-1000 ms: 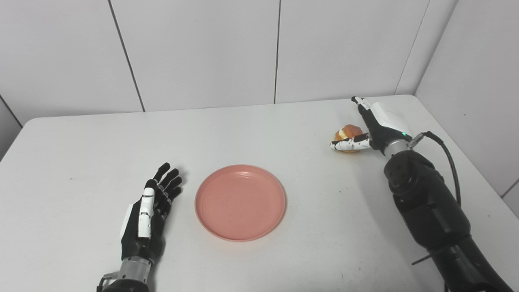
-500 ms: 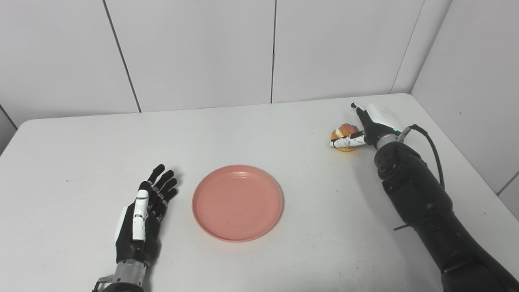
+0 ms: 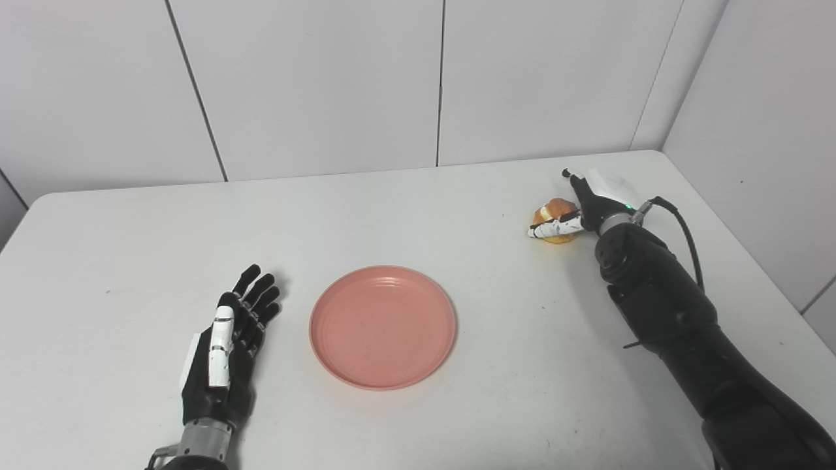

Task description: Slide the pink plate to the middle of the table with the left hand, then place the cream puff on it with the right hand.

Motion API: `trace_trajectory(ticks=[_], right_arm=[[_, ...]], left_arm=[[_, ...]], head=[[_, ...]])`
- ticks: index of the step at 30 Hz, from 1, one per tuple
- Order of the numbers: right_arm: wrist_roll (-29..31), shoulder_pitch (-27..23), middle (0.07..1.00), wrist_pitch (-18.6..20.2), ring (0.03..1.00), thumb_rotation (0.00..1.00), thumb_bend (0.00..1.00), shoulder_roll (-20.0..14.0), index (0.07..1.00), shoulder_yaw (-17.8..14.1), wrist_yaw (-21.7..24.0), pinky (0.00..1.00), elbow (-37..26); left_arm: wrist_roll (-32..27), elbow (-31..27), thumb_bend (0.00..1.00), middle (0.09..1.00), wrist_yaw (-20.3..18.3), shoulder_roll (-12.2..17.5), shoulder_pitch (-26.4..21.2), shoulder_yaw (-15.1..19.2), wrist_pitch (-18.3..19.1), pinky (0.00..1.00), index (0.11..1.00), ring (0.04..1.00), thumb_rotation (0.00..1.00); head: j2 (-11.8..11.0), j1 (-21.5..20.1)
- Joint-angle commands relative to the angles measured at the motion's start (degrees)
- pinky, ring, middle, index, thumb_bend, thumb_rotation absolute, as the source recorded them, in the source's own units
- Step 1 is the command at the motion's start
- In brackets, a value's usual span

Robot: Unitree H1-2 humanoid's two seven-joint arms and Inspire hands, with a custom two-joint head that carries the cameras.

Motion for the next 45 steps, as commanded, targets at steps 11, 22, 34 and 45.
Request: trace_trajectory(ticks=[11,22,34,45], right_arm=[[2.2,-3.6,0.773,-0.8,0.699,0.34,0.88,-0.9,0.835,1.1,1.2,0.56,-1.3],[2.3,-4.4,0.533,-1.9,0.458,0.05,0.65,-3.4,0.624,4.3,6.0,0.39,0.0],[-0.7,-4.0,0.468,-0.1,0.393,0.00,0.52,-4.2,0.514,5.4,3.8,0.33,-0.8],[0.5,-2.1,0.454,0.5,0.388,0.00,0.52,-5.3,0.535,2.6,5.1,0.32,-9.6]], left_arm=[[-0.3,-0.6,0.46,0.889,0.1,0.5,0.3,0.2,2.0,0.93,0.868,0.902,1.00],[-0.3,-1.0,0.47,0.893,-0.2,0.5,0.3,0.5,2.6,0.93,0.871,0.906,1.00],[-0.3,-1.4,0.46,0.886,-0.2,0.4,0.2,0.3,3.0,0.92,0.863,0.899,1.00],[-0.2,-1.0,0.45,0.889,-0.1,-0.1,-0.1,0.4,3.0,0.93,0.867,0.903,1.00]], head=[[0.6,0.1],[1.0,-0.1],[1.2,-0.1],[1.2,0.4]])
